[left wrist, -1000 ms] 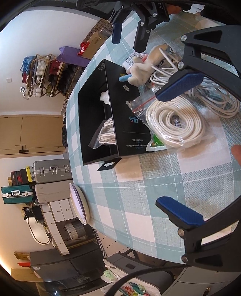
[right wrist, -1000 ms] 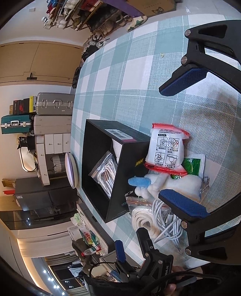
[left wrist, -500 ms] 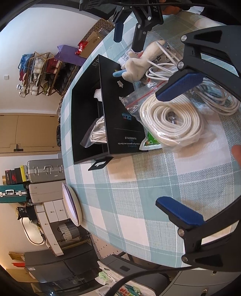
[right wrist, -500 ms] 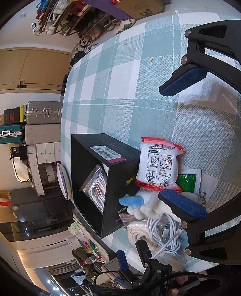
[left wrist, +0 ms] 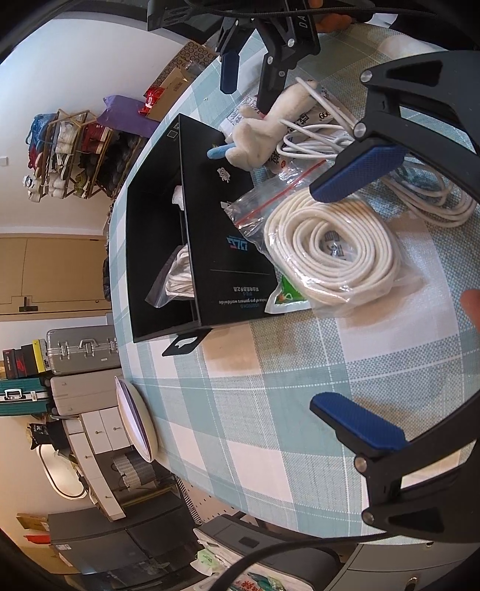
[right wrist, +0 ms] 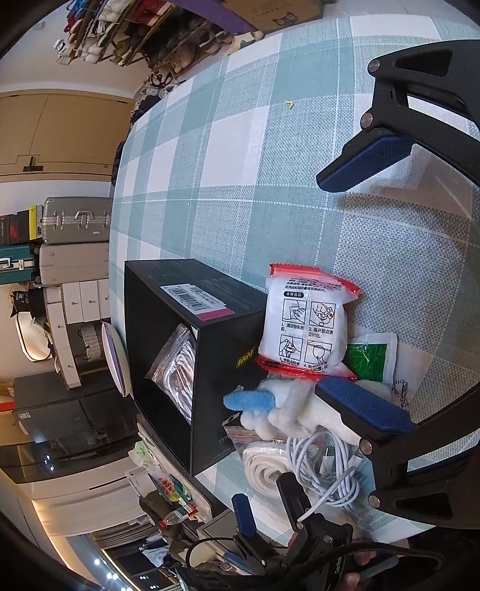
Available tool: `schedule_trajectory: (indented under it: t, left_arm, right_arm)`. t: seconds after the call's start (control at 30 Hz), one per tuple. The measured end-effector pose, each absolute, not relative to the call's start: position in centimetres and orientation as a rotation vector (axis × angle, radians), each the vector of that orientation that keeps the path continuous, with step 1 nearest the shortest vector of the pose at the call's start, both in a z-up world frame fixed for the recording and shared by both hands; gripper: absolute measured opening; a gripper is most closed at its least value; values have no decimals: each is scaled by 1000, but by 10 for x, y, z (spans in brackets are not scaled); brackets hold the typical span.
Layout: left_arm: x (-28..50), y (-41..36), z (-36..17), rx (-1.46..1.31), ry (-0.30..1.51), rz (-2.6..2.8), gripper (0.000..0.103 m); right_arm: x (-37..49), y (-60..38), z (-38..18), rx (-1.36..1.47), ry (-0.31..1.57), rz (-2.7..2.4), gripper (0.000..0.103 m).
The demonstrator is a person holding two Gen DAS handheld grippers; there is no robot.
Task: Organize soft objects
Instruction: 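Move both tools back toward the remaining items beside the box, then grasp the red-and-white packet with the right gripper while the left grasps the coiled-cable ziplock bag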
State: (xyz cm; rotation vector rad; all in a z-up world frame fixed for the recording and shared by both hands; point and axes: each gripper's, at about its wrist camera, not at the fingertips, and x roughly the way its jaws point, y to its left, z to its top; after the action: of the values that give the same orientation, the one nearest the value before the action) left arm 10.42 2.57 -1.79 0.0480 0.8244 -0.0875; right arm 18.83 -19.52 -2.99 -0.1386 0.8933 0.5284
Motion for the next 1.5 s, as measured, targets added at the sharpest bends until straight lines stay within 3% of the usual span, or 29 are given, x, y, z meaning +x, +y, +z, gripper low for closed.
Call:
schedule_trajectory:
  t: [0.07, 0.13, 0.43, 1.27, 1.37, 1.43, 1.5]
  left_arm:
    - [104, 26, -18, 48, 825, -89, 103]
    - [105, 26, -18, 49, 826, -89, 103]
    - [105, 26, -19, 47, 829, -89, 103]
    - [102, 9, -26, 105, 862, -146, 101]
    - [101, 7, -26, 112, 858, -168, 89]
    - [99, 5, -26, 114, 857, -195, 69]
    - [98, 3, -26, 112, 860, -210, 64]
  right_arm:
    - [190, -194, -31, -126, 902, 538, 97]
    - [191, -192, -32, -111, 912, 564, 86]
    - [186, -187, -30, -90, 913, 632, 61]
    - [178, -186, -27, -131, 884, 637, 58]
    - [178, -186, -27, -131, 884, 637, 58]
    - [178, -186, -27, -132, 883, 636, 58]
    - [178, -186, -26, -132, 882, 636, 58]
